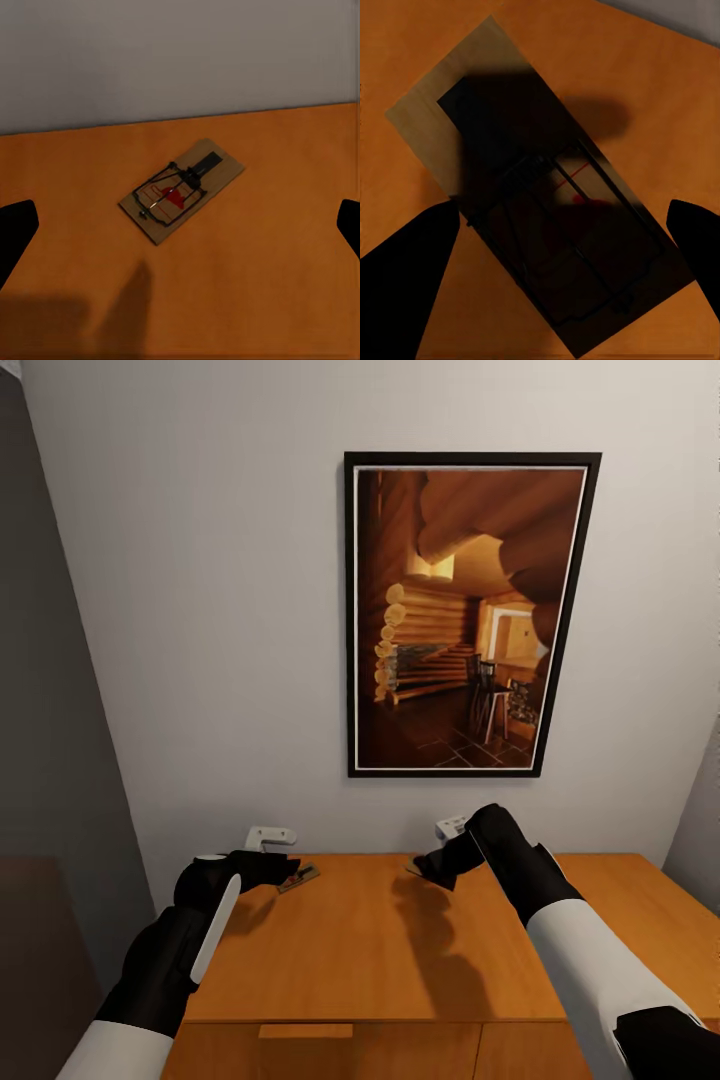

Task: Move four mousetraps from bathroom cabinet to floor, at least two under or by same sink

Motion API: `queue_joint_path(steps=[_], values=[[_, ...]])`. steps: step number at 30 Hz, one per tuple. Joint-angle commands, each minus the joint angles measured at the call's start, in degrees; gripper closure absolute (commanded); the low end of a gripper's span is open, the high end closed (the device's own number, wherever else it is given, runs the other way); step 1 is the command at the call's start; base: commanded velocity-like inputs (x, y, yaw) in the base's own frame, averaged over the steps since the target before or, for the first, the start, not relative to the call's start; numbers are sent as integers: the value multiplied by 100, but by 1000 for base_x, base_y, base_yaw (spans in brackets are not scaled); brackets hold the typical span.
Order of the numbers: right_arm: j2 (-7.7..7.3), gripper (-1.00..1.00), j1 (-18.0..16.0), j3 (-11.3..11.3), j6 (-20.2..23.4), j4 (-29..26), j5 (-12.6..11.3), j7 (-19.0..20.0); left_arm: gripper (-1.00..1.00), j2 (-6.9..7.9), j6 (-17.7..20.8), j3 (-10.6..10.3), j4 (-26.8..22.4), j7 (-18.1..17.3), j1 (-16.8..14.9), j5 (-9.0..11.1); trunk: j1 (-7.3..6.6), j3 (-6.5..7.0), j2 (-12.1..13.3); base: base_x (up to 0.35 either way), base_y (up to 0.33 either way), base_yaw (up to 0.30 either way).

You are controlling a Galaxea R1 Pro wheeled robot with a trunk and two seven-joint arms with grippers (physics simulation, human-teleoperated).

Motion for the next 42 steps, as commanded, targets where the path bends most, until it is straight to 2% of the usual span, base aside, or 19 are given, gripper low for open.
queue_joint_path(steps=[1,9,27,34,42], values=[[-5,100,-5,16,10,3,60,57,-100,1,29,1,-4,5,-5,30,0,-9,-7,-24,0,0],[-5,100,-5,16,10,43,53,53,-100,14,80,-13,19,-11,-5,52,0,-9,-7,-8,0,-49],[-13,100,-5,2,10,59,51,46,-100,85,104,5,44,-13,-5,58,0,-7,-7,0,0,-237],[-85,100,-5,3,10,63,51,46,-100,125,113,-10,36,-9,-5,9,0,7,-7,0,0,-219],[-142,100,-5,2,10,74,51,49,-100,163,118,2,40,-8,-5,25,0,11,-7,52,161,-43]])
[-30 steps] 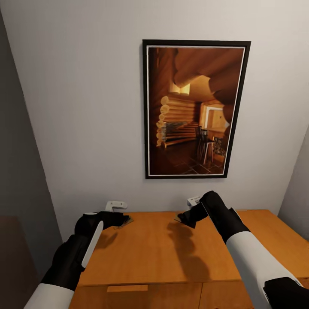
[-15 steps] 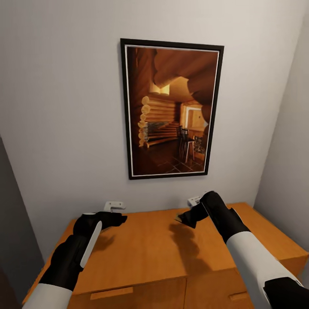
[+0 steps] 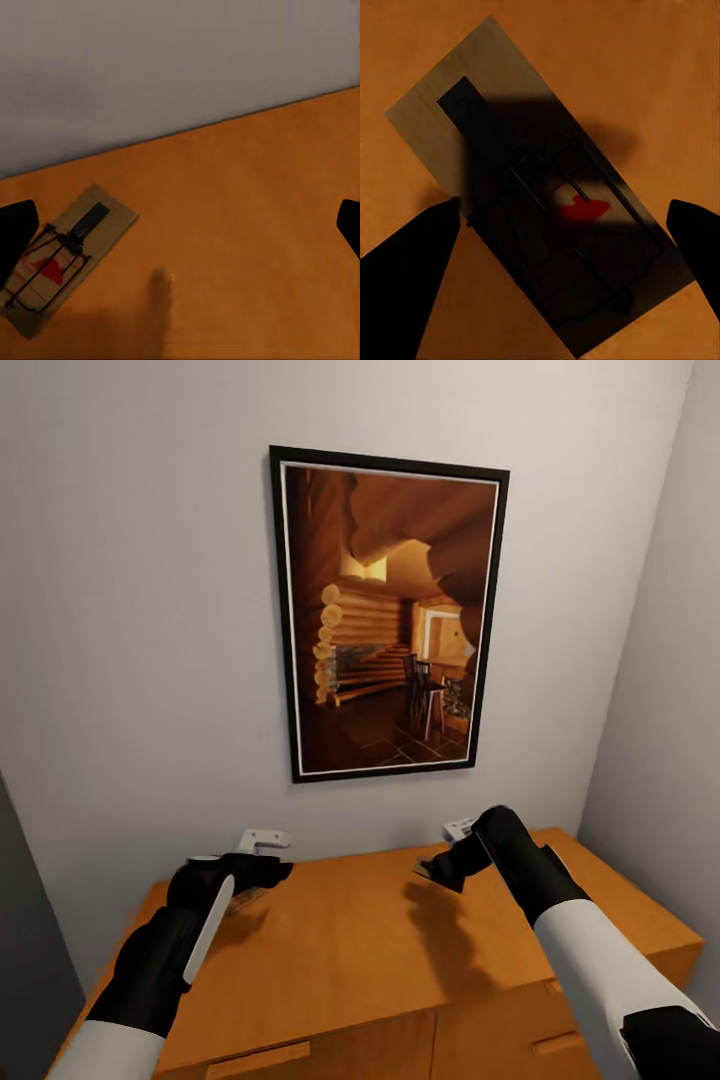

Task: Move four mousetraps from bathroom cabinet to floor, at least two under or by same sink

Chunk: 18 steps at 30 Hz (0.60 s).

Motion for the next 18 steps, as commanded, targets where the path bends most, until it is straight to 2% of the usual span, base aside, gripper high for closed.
queue_joint_path(steps=[1,9,13,16,18], values=[[-8,100,-6,16,13,-6,57,53,-100,7,25,-3,-4,7,-4,30,2,-9,-7,119,290,-9],[-93,100,-6,16,13,21,49,47,-100,86,47,-19,0,2,-4,27,2,-8,-7,144,300,-3],[-173,100,-6,16,13,154,42,15,-100,191,238,-25,0,-86,-4,38,2,-8,-7,81,124,0],[-314,100,-6,13,13,372,45,4,-100,296,480,-27,-5,-640,-4,4,2,-6,-7,16,25,-127],[-372,100,-6,13,13,416,43,3,-100,312,500,-26,-4,-741,-4,-4,2,-3,-7,6,10,-198]])
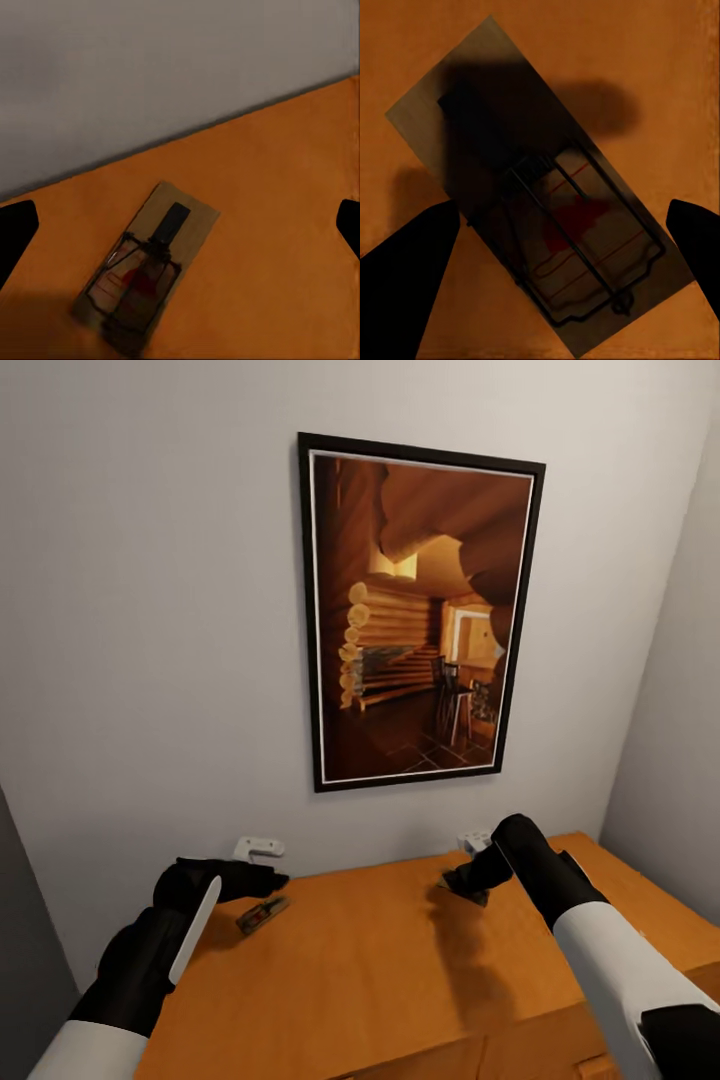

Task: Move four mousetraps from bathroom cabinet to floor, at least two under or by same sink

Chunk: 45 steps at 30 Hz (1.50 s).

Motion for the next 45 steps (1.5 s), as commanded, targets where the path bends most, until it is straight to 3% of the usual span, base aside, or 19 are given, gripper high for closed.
queue_joint_path(steps=[1,10,19,27,34,45], values=[[-62,100,-6,19,12,34,49,53,-100,15,36,-10,-6,-55,-5,23,1,-7,-6,4,5,-217],[-339,100,-6,17,12,203,45,53,-100,38,46,-14,37,-164,-5,-11,1,10,-6,1,2,-193],[-387,100,-6,-8,12,224,45,54,-100,42,27,-20,118,-172,-5,-143,1,14,-6,0,0,-30],[-531,100,-6,-461,12,226,47,54,-100,13,14,-32,120,-172,-5,-488,1,14,-6,0,0,-2],[-574,100,-6,-611,12,226,53,54,-100,0,-2,-36,135,-178,-5,-551,1,14,-6,59,0,0],[-568,100,-6,-631,12,226,54,48,-100,3,-4,-35,146,-181,-5,-565,1,14,-6,109,0,0]])
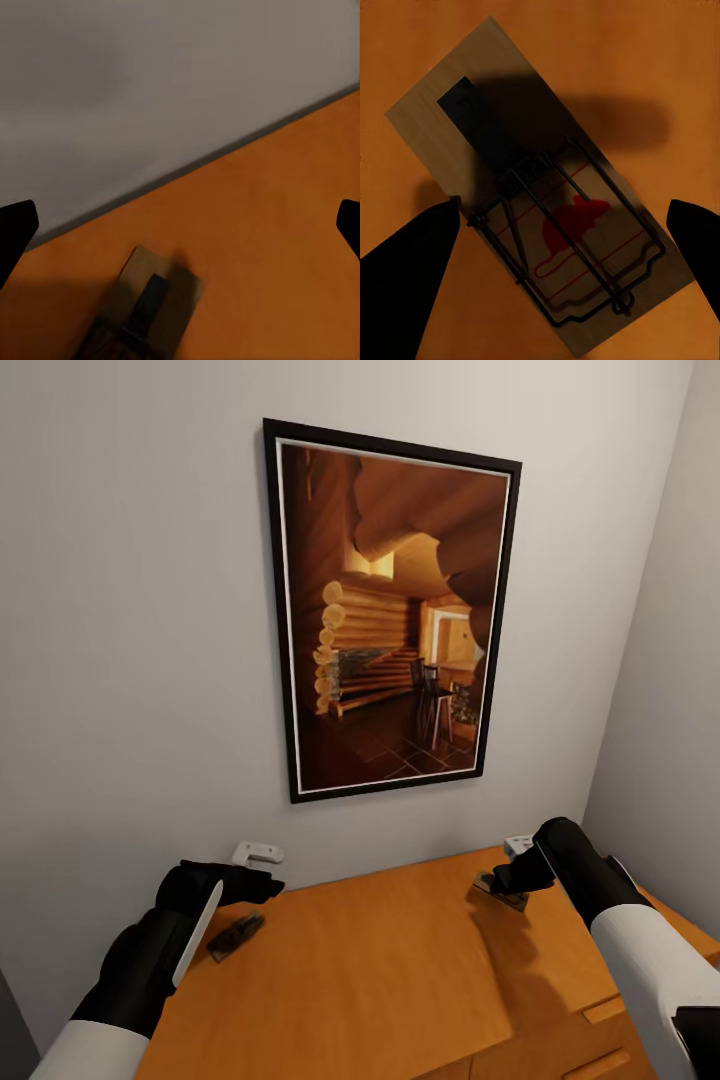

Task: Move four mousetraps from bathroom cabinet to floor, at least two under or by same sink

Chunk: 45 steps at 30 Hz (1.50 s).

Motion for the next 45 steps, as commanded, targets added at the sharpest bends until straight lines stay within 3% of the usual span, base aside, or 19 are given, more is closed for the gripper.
queue_joint_path(steps=[1,6,12,18,24,33,45], values=[[-1,100,-5,19,10,-7,60,56,-100,2,20,-10,-3,-25,-5,-29,1,-9,-6,13,0,0],[6,100,-5,19,10,-7,60,46,-100,-11,24,-27,51,-25,-5,-24,1,-9,-6,7,0,0],[2,100,-5,19,10,-5,60,23,-100,3,33,-444,527,-31,-5,-16,1,-9,-6,1,0,0],[6,100,-5,19,10,-5,60,20,-100,28,47,-611,900,-33,-5,-12,1,-9,-6,0,0,0],[12,100,-5,19,10,1,60,19,-100,45,70,-630,980,-34,-5,-23,1,-9,-6,0,0,0],[9,100,-5,19,10,63,60,19,-100,188,86,-619,938,-39,-5,3,1,-9,-6,0,0,0],[28,100,-5,26,10,146,55,-21,-100,226,87,-592,831,-51,-5,22,1,-9,-6,0,29,0]])
